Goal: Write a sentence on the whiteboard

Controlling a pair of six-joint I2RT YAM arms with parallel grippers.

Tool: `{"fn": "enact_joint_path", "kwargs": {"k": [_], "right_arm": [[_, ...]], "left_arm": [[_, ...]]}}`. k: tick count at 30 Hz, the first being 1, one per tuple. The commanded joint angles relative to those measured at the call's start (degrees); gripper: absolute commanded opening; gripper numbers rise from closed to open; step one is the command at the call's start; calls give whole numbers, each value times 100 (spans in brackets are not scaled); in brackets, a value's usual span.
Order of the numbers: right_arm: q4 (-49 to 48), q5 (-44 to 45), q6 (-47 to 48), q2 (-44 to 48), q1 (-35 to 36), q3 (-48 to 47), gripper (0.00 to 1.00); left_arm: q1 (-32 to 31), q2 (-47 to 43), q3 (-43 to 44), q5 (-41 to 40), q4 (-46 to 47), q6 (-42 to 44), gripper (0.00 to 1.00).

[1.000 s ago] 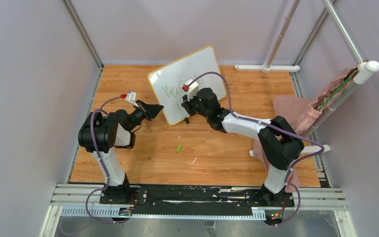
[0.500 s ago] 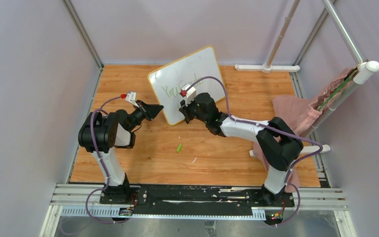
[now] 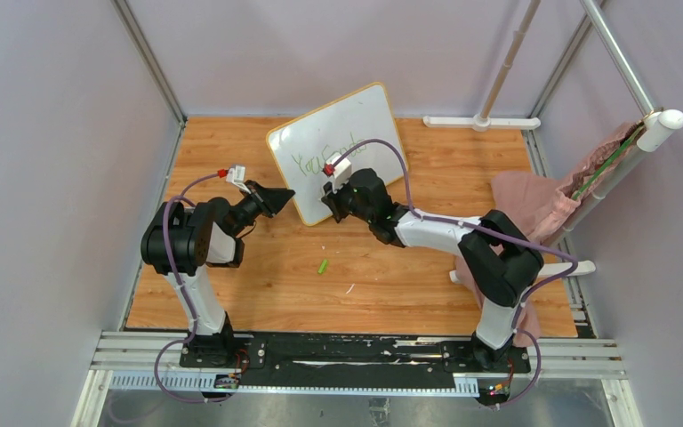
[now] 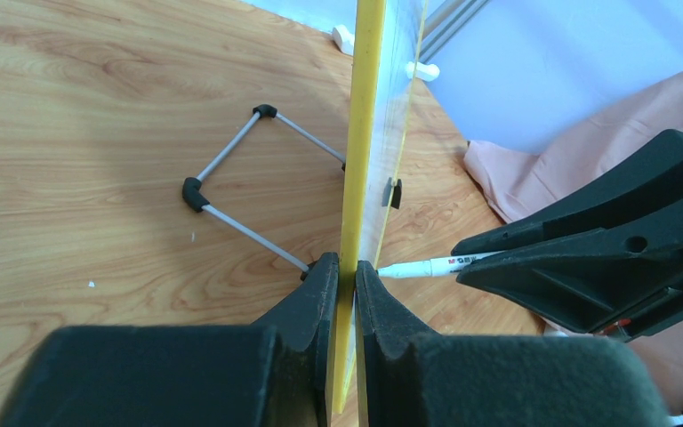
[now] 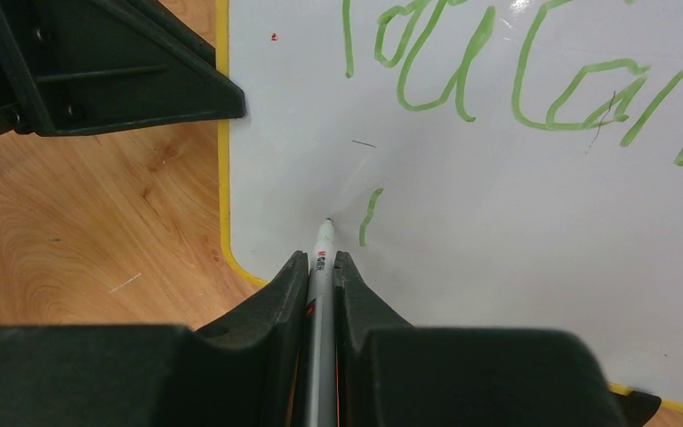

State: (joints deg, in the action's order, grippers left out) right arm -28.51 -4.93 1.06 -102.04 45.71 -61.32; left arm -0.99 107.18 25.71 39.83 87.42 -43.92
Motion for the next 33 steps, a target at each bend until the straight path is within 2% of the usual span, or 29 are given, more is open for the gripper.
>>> {"fn": "enact_joint_path", "kwargs": {"k": [1, 33], "right_arm": [[7, 97, -35, -94, -70, -170, 0], [-170, 103, -208, 425, -471, 51, 0]], "left_arm": [[-66, 144, 48, -55, 129, 86, 0], [-67, 146, 48, -40, 128, 86, 0]]}}
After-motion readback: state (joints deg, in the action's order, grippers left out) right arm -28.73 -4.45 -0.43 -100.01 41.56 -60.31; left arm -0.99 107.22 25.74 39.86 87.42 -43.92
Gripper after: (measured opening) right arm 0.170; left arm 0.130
